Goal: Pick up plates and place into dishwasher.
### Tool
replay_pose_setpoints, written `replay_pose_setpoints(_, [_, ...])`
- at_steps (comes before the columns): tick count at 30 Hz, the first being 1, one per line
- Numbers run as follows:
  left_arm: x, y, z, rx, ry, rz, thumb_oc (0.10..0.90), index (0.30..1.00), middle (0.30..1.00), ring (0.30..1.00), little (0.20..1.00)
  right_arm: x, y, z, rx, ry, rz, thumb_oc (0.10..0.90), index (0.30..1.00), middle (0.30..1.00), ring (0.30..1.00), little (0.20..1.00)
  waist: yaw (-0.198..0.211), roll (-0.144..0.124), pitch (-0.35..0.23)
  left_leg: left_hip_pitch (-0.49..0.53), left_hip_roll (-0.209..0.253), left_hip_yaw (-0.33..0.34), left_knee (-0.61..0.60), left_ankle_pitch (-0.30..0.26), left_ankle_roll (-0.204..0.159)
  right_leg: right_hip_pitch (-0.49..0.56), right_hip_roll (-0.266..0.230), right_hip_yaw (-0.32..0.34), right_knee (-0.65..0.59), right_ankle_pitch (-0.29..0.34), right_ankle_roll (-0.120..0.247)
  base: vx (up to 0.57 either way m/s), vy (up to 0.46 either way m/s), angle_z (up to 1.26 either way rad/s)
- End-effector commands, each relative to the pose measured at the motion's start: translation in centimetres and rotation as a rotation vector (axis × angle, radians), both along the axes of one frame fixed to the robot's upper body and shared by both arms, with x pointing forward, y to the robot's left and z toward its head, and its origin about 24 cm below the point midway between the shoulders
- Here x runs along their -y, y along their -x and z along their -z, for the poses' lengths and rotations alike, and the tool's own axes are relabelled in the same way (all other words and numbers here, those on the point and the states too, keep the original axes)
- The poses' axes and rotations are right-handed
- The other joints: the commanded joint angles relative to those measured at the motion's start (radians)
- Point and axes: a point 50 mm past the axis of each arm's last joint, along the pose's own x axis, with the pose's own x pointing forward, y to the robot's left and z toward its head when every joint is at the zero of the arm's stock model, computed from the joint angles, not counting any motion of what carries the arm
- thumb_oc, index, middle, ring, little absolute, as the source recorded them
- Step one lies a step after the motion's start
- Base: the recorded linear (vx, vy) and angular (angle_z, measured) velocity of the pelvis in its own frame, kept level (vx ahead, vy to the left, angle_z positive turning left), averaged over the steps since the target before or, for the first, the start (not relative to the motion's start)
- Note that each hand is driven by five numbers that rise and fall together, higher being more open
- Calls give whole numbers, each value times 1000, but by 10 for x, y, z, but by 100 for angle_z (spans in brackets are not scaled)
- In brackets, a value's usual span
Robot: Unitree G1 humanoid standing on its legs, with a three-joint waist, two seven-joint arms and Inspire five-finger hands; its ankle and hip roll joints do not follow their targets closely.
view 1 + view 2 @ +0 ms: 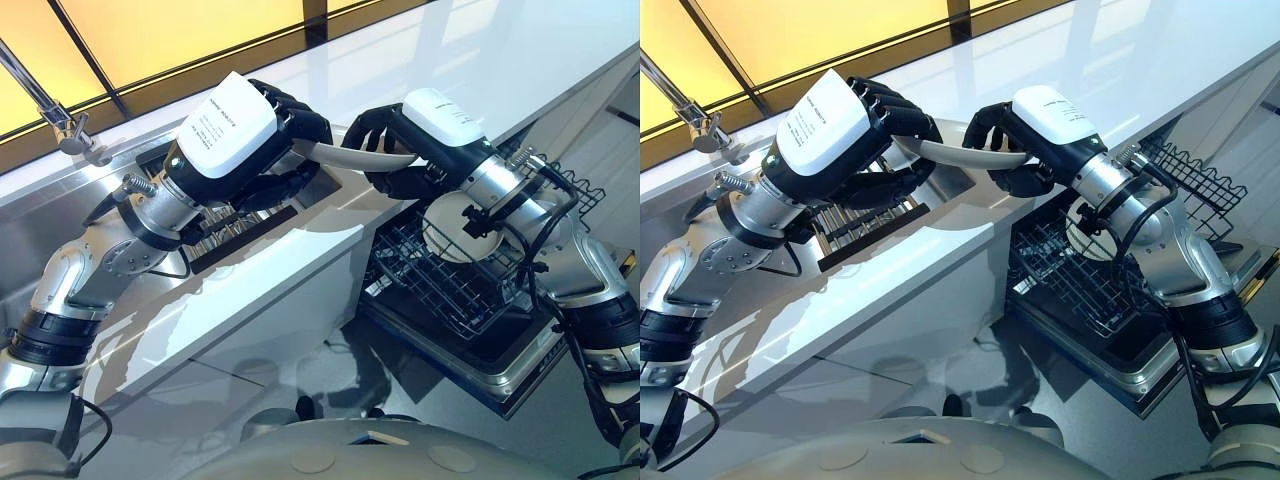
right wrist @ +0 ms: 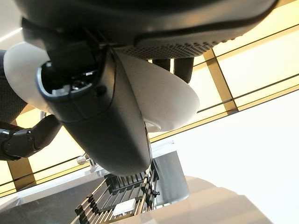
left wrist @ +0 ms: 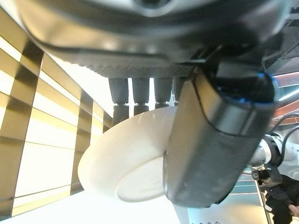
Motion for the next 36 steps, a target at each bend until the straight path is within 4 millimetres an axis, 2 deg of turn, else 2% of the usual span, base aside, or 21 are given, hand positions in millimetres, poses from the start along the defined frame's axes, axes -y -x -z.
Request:
replay_pose_setpoints(1, [-21, 1, -52, 160, 284, -23, 465, 613, 613, 613, 565, 12, -5, -38, 193, -104, 50, 100, 300, 300, 300, 200, 5, -3, -100, -14, -19, 16, 1, -72, 6, -62, 71, -27, 59, -18, 2, 0, 0, 0])
replay_pose_setpoints(2, [-24, -1, -52, 113, 317, -28, 800, 900, 900, 900, 900, 13, -5, -39, 208, -128, 58, 100, 300, 300, 300, 200, 6, -3, -100, -14, -19, 16, 1, -72, 6, -61, 71, -28, 60, -18, 3, 0, 0, 0])
replay_pose_setpoints(6, [-42, -11, -38, -117, 488, -75, 800, 900, 900, 900, 900, 26, -5, -40, 305, -256, 117, 100, 300, 300, 300, 200, 15, -2, -97, -9, -19, 13, 1, -75, 9, -58, 72, -29, 63, -21, 5, 0, 0, 0])
replay_pose_setpoints(8, [-57, -21, -21, -255, 573, -166, 800, 900, 900, 900, 900, 36, -3, -43, 380, -343, 160, 100, 300, 300, 300, 200, 18, 0, -92, -2, -21, 10, 1, -77, 10, -55, 74, -29, 62, -23, 7, 0, 0, 0])
replay_pose_setpoints(14, [-94, -31, 8, -320, 560, -430, 800, 900, 900, 900, 900, 60, -2, -40, 471, -405, 266, 100, 300, 300, 300, 200, 17, 3, -90, 3, -23, 11, 1, -78, 12, -46, 77, -29, 47, -27, 5, 0, 0, 0])
replay_pose_setpoints(21, [-135, -32, 21, -348, 614, -634, 800, 900, 900, 900, 900, 89, -5, -32, 464, -413, 413, 100, 300, 300, 300, 200, 10, 6, -89, 6, -21, 17, 1, -77, 9, -43, 78, -33, 42, -27, 5, 0, 0, 0])
replay_pose_setpoints(27, [-159, -26, 38, -367, 730, -742, 800, 900, 900, 900, 900, 129, -6, -9, 389, -521, 642, 100, 300, 300, 300, 200, 6, 6, -84, 13, -19, 23, 1, -79, 6, -44, 77, -40, 52, -25, 7, 0, 0, 0])
replay_pose_setpoints(30, [-165, -22, 47, -371, 745, -781, 800, 900, 900, 900, 900, 152, -1, 9, 297, -584, 756, 100, 300, 300, 300, 200, 2, 4, -81, 17, -20, 26, 1, -78, 5, -45, 76, -42, 60, -22, 9, 22, 1, 0])
replay_pose_setpoints(32, [-168, -18, 54, -377, 758, -798, 800, 900, 900, 900, 900, 167, 4, 27, 199, -621, 819, 100, 300, 300, 300, 200, -1, 3, -76, 18, -20, 26, 1, -76, 4, -47, 76, -43, 65, -21, 10, 35, 8, 1])
replay_pose_setpoints(36, [-169, -12, 64, -391, 765, -814, 800, 900, 900, 900, 900, 178, 14, 57, 48, -630, 867, 100, 300, 300, 300, 200, -9, 2, -68, 21, -20, 27, 1, -74, 3, -52, 74, -45, 78, -19, 10, 37, 16, -1])
